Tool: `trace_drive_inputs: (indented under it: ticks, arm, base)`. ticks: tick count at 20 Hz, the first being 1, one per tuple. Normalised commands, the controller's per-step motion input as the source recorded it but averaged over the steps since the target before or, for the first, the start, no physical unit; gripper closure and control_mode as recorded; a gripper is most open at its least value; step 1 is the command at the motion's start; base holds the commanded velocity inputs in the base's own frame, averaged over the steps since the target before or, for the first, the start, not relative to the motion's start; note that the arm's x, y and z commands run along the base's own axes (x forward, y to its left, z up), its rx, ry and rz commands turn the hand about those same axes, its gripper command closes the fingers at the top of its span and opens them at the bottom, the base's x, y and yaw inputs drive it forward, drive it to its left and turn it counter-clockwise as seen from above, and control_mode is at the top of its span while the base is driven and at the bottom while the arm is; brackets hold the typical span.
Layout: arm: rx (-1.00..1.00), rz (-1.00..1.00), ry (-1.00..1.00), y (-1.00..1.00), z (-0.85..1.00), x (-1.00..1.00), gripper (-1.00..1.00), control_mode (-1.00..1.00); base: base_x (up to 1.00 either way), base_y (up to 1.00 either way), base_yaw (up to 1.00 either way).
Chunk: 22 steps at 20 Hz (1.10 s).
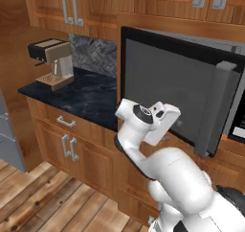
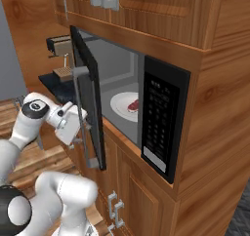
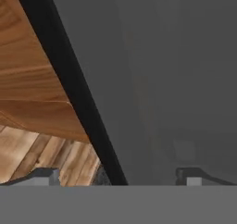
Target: Transport the steak from the fridge to the microwave and turn on the microwave.
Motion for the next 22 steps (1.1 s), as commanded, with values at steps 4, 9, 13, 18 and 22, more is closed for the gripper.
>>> trace_drive_inputs:
  ticks: [4, 9, 13, 18, 22]
  arm:
    - [0.12, 0.29, -0.08, -1.0, -0.04, 0.38, -1.0, -1.0]
    - [0.14, 0.28, -0.15, -1.0, -0.04, 0.49, -1.0, -1.0]
    - [0.16, 0.25, -0.05, -1.0, -0.04, 0.63, -1.0, -1.0]
    - [0.08, 0.22, -0.05, -0.99, -0.11, 0.3, -1.0, -1.0]
    - [0.03, 0.12, 0.01, 0.04, 0.12, -0.37, -1.0, -1.0]
  base:
    - [0.0, 0.0, 0.0]
    - [0.0, 0.0, 0.0]
    - [0.0, 0.0, 0.0]
    - [0.0, 0.0, 0.0]
    - [0.0, 0.0, 0.0]
